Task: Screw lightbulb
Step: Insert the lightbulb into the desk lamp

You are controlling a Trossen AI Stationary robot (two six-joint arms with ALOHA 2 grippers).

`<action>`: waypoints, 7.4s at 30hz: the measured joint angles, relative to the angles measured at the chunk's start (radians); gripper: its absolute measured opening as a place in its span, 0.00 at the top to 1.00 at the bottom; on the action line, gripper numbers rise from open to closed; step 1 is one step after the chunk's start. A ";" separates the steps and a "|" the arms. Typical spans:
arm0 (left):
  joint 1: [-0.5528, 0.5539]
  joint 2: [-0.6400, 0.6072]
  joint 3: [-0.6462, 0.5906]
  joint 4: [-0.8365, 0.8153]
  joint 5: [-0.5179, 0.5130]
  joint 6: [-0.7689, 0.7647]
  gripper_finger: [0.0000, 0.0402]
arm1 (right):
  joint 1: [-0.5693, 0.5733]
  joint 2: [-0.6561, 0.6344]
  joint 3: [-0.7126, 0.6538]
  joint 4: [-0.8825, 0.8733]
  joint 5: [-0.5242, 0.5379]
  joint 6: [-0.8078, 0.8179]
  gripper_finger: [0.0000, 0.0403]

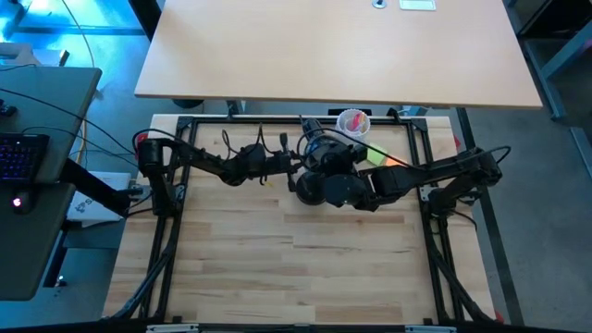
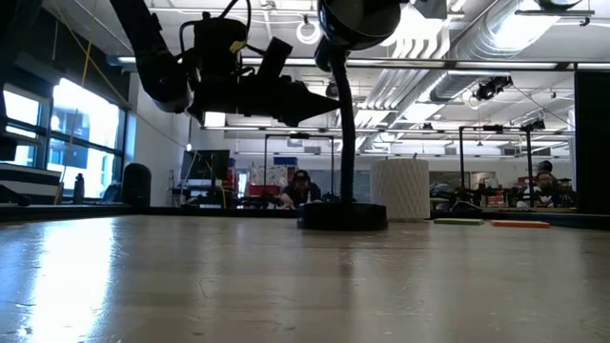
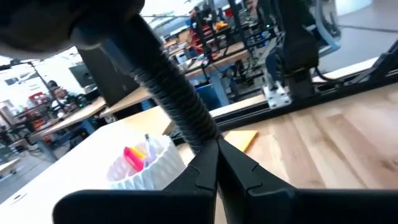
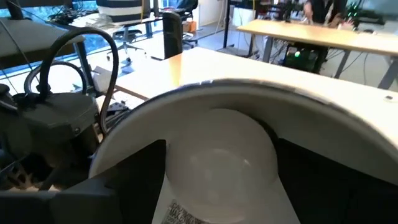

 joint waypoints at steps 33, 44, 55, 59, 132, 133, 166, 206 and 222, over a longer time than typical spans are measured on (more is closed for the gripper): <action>-0.003 -0.054 -0.002 -0.208 -0.091 0.008 0.91 | 0.148 -0.012 0.001 0.000 0.039 -0.770 0.28; 0.023 -0.092 -0.002 -0.262 -0.004 -0.045 0.82 | 0.092 -0.012 -0.001 -0.069 -0.112 -1.369 0.28; 0.023 -0.092 -0.002 -0.275 0.008 -0.053 0.82 | -0.021 -0.012 -0.001 -0.045 -0.112 -1.185 0.28; 0.023 -0.092 -0.002 -0.276 0.008 -0.053 0.82 | -0.032 -0.012 -0.001 -0.045 -0.110 -0.979 0.28; 0.031 -0.091 -0.001 -0.361 0.005 -0.283 0.82 | 0.286 -0.267 -0.094 -0.635 -0.189 0.034 0.28; 0.031 -0.091 -0.001 -0.366 -0.007 -0.305 0.82 | 0.307 -0.276 -0.141 -0.637 -0.172 0.087 0.28; -0.013 0.101 0.232 -0.288 -0.107 -0.361 0.49 | 0.339 -0.383 -0.791 -0.264 -0.058 0.602 0.28; 0.277 -0.100 0.221 -0.777 0.418 -0.219 0.61 | 0.176 -0.639 -0.842 0.003 -0.431 -0.020 0.37; 0.291 -0.321 0.154 -1.098 0.267 -0.121 0.54 | -0.327 -0.947 -1.409 1.032 -1.340 -0.253 0.88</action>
